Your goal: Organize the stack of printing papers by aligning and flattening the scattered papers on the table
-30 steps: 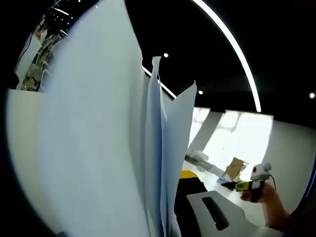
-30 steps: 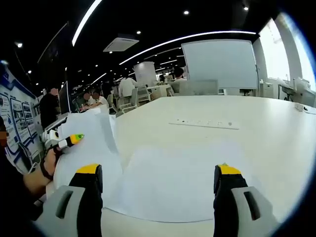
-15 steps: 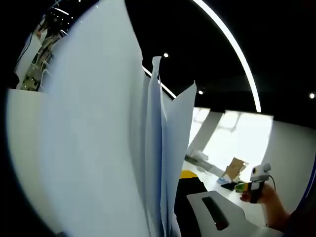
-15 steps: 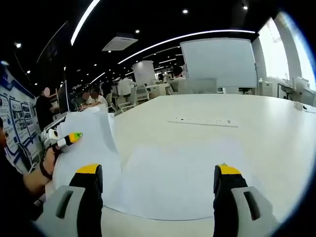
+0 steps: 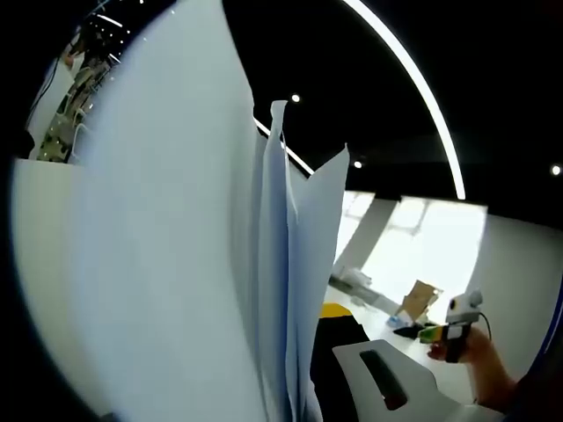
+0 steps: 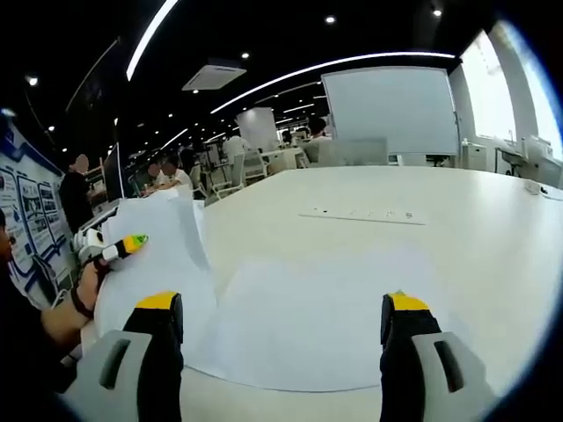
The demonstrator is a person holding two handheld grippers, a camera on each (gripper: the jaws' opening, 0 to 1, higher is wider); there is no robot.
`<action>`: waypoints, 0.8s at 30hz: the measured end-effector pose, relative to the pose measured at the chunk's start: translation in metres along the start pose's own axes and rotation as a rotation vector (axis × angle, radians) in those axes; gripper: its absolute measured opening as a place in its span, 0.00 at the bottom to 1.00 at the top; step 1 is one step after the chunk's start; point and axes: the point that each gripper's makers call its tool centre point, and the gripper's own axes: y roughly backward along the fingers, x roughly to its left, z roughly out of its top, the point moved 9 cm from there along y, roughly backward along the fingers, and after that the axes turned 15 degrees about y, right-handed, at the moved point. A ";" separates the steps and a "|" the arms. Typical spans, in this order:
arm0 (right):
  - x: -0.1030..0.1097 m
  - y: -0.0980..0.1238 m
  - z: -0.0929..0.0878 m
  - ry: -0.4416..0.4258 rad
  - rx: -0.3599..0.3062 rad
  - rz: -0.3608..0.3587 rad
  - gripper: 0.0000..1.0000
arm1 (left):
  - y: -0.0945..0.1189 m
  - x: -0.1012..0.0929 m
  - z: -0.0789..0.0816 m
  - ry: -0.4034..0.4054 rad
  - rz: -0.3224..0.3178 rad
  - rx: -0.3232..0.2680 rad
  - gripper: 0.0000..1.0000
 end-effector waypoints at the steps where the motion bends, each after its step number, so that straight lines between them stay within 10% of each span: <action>1: 0.000 0.000 0.000 0.000 0.000 -0.001 0.88 | 0.000 0.000 0.000 0.000 0.000 0.000 0.06; 24: 0.001 0.002 0.000 0.001 0.004 -0.007 0.88 | 0.001 -0.001 -0.001 0.000 -0.001 0.001 0.06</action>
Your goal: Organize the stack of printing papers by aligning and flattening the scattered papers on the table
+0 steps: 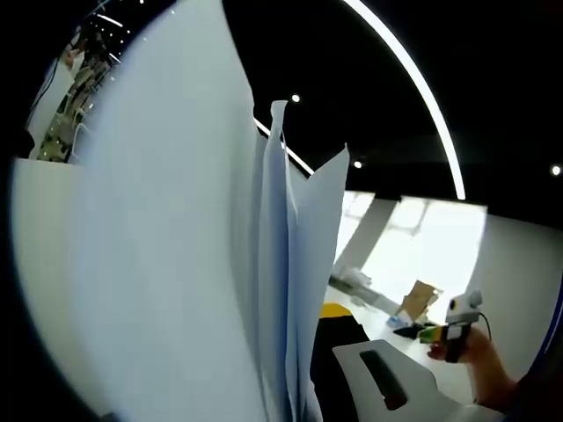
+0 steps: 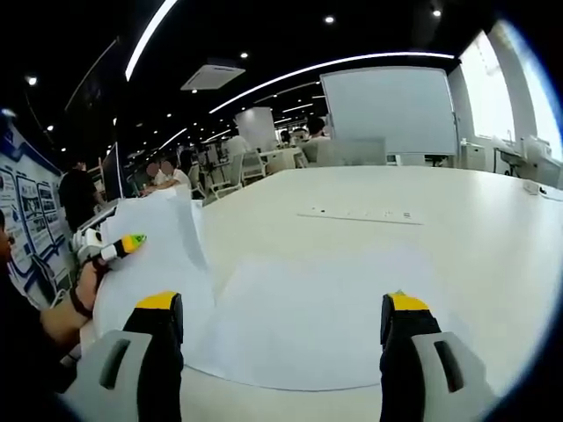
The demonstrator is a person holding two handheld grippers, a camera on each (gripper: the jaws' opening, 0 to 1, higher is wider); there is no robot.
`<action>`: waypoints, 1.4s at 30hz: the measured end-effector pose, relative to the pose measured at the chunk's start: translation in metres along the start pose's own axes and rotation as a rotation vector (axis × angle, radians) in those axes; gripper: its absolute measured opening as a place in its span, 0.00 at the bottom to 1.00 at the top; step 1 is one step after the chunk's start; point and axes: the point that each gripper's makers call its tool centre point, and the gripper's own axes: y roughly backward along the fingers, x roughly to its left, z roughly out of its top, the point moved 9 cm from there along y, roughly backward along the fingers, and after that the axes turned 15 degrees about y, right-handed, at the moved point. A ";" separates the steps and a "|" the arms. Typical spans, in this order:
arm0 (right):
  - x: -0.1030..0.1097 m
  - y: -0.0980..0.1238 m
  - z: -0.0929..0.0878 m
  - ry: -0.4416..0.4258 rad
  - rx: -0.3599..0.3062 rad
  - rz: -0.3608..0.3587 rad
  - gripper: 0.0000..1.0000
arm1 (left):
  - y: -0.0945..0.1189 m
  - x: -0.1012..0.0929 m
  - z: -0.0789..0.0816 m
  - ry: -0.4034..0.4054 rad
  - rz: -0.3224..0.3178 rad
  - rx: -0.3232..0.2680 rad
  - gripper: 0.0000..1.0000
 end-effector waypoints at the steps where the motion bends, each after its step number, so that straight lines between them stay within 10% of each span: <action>1: 0.000 0.000 0.000 -0.001 0.001 -0.001 0.88 | 0.000 0.000 0.000 0.000 0.000 0.000 0.06; 42: -0.005 0.004 -0.009 -0.002 0.034 -0.029 0.88 | -0.001 0.000 0.000 -0.002 0.001 0.003 0.06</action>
